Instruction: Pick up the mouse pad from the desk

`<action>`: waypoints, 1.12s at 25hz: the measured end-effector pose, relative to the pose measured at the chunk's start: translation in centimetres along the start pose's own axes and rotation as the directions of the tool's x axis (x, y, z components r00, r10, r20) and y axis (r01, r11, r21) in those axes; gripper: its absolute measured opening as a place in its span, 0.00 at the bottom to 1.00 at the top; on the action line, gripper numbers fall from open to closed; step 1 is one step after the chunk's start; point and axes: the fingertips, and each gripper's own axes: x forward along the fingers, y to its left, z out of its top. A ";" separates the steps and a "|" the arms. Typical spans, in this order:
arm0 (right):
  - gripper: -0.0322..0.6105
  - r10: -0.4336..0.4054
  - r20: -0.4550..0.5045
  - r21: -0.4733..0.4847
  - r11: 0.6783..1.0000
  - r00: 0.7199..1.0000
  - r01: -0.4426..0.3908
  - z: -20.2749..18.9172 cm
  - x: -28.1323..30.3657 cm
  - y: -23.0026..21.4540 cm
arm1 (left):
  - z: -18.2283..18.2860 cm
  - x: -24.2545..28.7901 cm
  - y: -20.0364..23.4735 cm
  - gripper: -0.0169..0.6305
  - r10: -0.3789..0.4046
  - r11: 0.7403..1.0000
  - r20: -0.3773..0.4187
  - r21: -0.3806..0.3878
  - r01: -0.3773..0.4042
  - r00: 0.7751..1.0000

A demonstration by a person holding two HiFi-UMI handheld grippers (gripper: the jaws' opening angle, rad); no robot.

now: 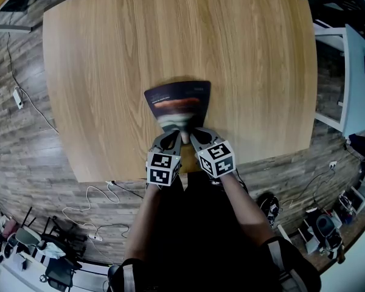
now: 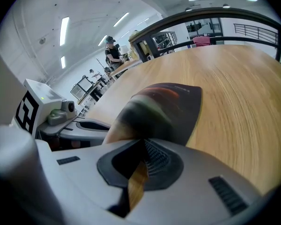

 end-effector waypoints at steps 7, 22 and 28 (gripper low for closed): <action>0.10 0.041 0.025 -0.014 0.999 0.999 -0.040 0.4 -0.6 0.3 | 0.4 0.0 -0.8 0.06 -0.023 0.999 0.007 0.022 0.023 1.000; 0.10 0.101 0.071 -0.060 0.993 0.992 -0.097 1.8 -2.2 1.1 | 2.0 -0.7 -2.7 0.06 -0.097 0.993 0.053 0.076 0.093 0.994; 0.10 0.124 0.094 -0.086 0.989 0.988 -0.116 2.3 -2.7 1.4 | 2.5 -1.1 -3.2 0.06 -0.125 0.988 0.070 0.104 0.117 0.990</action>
